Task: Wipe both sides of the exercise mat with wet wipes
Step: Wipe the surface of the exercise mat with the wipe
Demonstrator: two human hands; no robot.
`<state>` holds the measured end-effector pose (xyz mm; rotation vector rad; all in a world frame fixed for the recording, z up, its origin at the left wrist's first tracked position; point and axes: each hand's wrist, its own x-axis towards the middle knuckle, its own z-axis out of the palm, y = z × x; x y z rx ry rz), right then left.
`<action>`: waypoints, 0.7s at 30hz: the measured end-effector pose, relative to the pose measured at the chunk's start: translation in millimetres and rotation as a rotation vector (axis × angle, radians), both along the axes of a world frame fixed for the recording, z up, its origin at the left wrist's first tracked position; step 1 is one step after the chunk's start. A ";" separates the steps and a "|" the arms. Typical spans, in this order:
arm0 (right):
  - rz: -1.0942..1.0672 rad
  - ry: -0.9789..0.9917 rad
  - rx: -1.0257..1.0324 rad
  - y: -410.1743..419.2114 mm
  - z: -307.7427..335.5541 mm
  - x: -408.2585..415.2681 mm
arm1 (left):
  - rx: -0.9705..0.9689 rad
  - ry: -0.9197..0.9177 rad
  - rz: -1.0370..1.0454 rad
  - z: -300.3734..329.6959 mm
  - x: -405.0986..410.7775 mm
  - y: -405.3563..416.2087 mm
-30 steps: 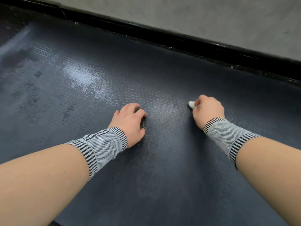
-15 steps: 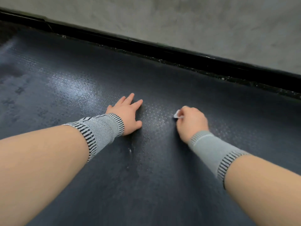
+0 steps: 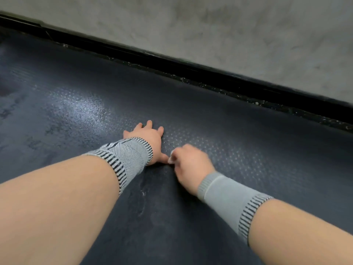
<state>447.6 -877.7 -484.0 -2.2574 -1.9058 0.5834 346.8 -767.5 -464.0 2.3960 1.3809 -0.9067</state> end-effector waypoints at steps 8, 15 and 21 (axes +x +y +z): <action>-0.605 -0.106 0.072 28.1 -0.3 105.8 | -0.080 -0.091 0.052 -8.8 -4.3 -0.6; -0.016 -0.045 0.028 14.1 -2.3 31.7 | -0.091 -0.132 0.072 -14.7 -7.7 -0.7; -0.514 -0.130 0.109 52.0 -2.5 98.3 | -0.101 -0.098 0.079 -11.1 -3.1 -0.2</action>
